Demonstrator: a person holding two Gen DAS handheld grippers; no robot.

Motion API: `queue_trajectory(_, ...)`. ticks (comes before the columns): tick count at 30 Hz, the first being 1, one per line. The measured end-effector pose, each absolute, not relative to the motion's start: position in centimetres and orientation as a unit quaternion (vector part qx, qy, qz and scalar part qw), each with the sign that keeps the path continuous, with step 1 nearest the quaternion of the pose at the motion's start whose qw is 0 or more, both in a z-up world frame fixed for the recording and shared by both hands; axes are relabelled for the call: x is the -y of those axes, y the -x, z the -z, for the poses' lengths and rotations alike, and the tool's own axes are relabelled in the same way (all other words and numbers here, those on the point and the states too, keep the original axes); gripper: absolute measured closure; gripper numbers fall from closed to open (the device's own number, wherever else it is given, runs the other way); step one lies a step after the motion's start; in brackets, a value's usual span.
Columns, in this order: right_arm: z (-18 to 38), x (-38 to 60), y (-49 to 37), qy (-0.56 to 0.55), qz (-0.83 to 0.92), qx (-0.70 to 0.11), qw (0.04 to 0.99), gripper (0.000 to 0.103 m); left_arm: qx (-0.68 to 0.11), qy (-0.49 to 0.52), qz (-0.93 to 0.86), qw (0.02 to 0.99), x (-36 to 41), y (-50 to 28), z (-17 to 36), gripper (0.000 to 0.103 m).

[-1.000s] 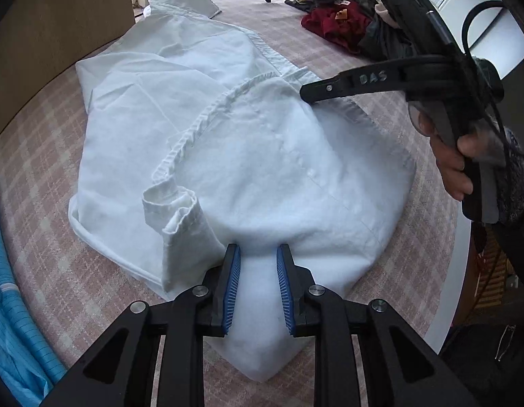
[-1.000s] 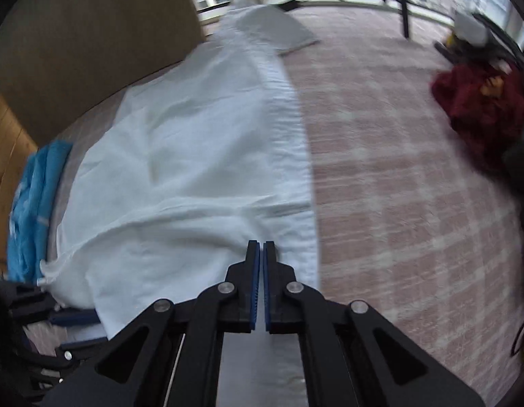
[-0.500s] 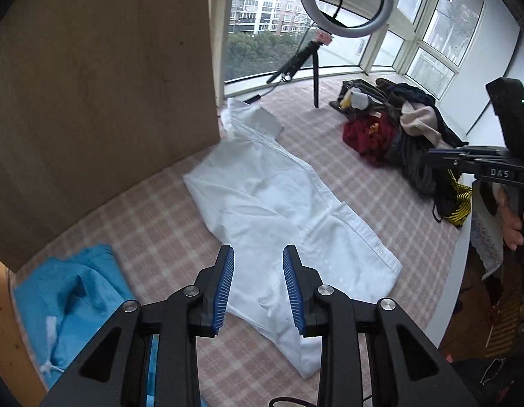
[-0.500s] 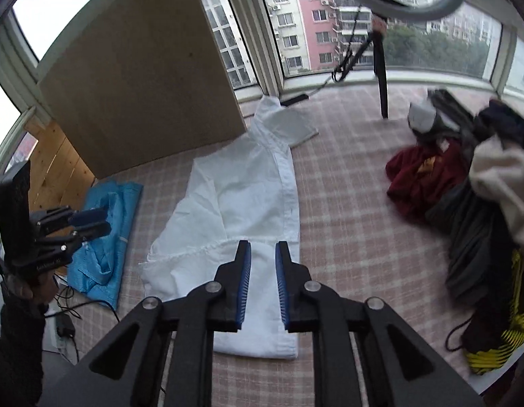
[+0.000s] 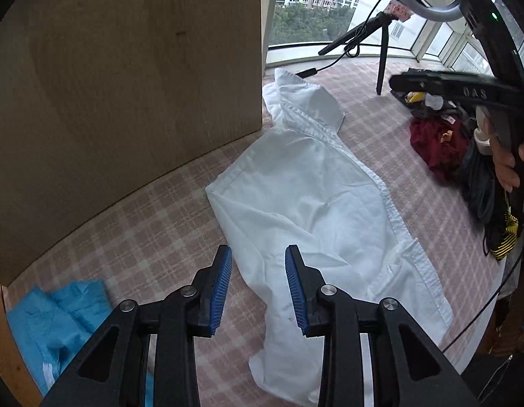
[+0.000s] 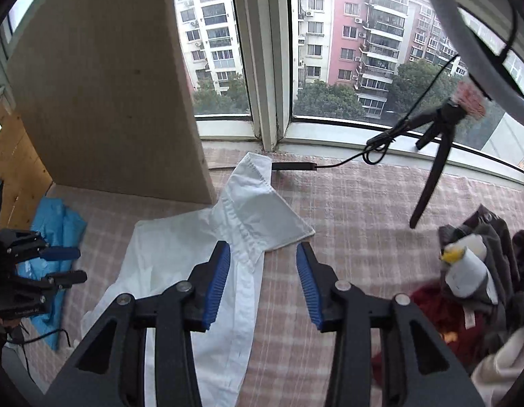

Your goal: Fold clothes

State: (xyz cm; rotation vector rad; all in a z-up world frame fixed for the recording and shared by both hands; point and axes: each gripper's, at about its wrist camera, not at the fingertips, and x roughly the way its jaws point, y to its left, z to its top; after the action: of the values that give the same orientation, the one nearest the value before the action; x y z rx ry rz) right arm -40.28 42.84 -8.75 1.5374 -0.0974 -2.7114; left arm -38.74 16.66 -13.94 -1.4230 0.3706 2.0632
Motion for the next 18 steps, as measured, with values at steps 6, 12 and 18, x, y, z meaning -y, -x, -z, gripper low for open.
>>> queue_trajectory(6,13.3,-43.3,49.6,-0.511,0.858,0.036,0.038,0.063,-0.131,0.553,-0.771,0.287,-17.7,42.6,17.7,0.072)
queue_trajectory(12,17.0,-43.0,54.1,-0.537,0.84,0.031,0.065,0.056,-0.13,0.559,-0.768,0.286,-17.0,43.5,19.0,0.072)
queue_trajectory(18,20.0,-43.5,55.3,-0.557,0.825,0.054,0.078,0.054,-0.13,0.561,-0.765,0.286,-16.7,43.9,19.5,0.071)
